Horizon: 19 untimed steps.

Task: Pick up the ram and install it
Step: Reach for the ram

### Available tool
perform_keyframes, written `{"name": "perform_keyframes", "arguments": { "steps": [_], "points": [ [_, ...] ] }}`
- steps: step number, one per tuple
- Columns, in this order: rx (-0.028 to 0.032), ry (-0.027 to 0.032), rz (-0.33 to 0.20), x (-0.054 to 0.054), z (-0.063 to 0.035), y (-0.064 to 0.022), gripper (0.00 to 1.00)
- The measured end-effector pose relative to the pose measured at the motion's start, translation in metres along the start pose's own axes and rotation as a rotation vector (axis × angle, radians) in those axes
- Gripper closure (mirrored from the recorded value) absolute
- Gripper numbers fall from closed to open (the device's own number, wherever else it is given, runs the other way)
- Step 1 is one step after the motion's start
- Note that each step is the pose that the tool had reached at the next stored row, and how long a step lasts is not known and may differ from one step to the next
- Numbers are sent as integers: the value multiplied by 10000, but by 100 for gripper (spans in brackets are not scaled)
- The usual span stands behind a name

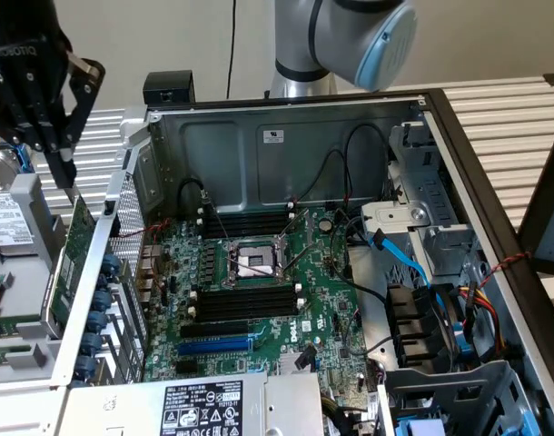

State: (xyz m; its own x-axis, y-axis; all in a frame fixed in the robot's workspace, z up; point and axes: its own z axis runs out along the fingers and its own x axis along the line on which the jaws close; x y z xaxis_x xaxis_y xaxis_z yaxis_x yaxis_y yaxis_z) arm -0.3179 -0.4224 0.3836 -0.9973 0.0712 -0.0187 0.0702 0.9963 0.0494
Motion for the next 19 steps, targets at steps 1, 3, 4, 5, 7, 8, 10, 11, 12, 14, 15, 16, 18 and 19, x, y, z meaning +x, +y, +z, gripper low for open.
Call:
{"name": "perform_keyframes", "arguments": {
  "steps": [1, 3, 4, 5, 7, 8, 10, 11, 12, 14, 15, 16, 18, 19],
  "points": [
    [1, 1, 1, 45, 0, -4, 89],
    [1, 1, -1, 134, 2, -12, 89],
    [0, 1, -1, 181, 3, -16, 89],
    [0, 0, 0, 228, 3, -19, 89],
    [1, 1, 1, 318, 4, -27, 89],
    [0, 1, 0, 363, 5, -31, 89],
    [0, 1, -1, 452, 8, -38, 89],
    [0, 1, 0, 497, 10, -42, 89],
    [0, 1, 0, 542, 12, -45, 89],
    [0, 0, 1, 634, 16, -53, 89],
    [0, 0, -1, 681, 18, -57, 89],
    [0, 0, -1, 725, 19, -62, 89],
    [0, 0, 0, 815, 23, -71, 89],
    [0, 1, 0, 860, 25, -75, 89]
  ]
}}
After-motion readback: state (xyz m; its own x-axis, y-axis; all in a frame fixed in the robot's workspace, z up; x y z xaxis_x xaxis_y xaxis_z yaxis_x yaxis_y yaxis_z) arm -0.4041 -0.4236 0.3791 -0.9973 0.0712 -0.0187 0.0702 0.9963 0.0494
